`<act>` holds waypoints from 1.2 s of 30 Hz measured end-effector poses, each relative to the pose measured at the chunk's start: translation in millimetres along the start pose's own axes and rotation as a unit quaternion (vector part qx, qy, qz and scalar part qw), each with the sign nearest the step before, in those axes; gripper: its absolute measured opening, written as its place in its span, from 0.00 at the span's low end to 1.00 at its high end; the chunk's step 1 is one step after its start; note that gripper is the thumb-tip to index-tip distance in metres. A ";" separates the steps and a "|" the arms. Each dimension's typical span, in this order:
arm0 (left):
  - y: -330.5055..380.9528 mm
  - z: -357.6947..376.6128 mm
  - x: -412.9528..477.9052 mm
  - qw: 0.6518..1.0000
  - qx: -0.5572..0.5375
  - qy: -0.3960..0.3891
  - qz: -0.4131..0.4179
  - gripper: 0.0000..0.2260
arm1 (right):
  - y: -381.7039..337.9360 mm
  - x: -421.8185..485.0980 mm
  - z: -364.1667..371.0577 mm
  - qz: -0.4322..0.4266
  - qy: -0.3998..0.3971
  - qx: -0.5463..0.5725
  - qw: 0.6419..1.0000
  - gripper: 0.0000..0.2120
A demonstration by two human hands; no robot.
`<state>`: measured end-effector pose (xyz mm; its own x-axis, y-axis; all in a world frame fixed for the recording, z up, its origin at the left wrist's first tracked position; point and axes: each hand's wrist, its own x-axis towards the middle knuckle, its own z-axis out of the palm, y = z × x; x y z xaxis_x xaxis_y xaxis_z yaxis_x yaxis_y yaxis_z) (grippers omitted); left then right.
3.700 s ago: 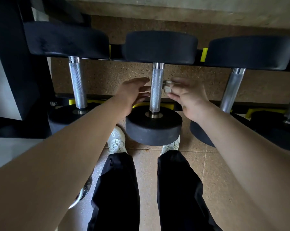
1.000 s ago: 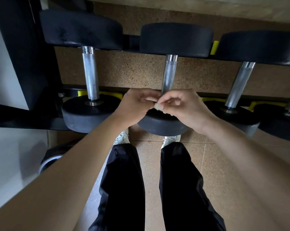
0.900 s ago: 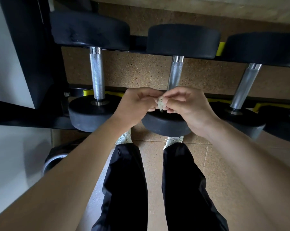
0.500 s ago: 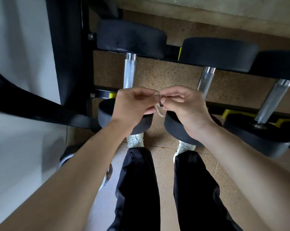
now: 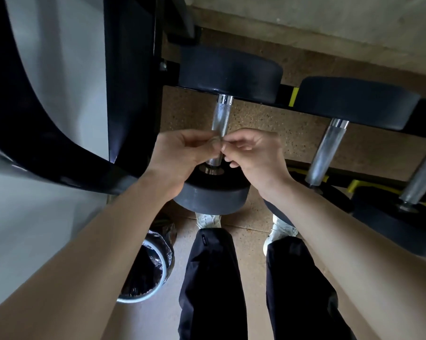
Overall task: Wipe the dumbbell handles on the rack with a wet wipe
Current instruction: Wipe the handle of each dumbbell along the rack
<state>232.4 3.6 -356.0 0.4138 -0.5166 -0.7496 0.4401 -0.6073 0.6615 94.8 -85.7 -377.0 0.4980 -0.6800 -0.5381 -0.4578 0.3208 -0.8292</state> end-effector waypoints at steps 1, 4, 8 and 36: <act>1.0 -1.0 3.7 1.000 0.012 0.021 0.012 0.12 | 0.8 3.0 2.5 -0.004 0.017 -0.004 1.000 0.05; 3.0 1.0 22.8 0.994 0.005 0.102 0.042 0.08 | 7.4 15.6 7.2 0.008 0.074 -0.001 0.997 0.04; 5.4 14.5 50.5 0.982 0.036 0.159 0.091 0.05 | 15.1 25.1 15.7 0.069 0.084 0.024 0.994 0.10; -21.4 13.8 27.9 0.955 0.275 0.086 0.072 0.08 | 30.0 0.3 14.5 -0.078 0.019 -0.139 0.987 0.15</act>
<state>223.6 -6.2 -391.4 0.5845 -0.5408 -0.6049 -0.0969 -0.7867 0.6097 91.9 -66.7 -404.2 0.5527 -0.7326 -0.3974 -0.5651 0.0211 -0.8248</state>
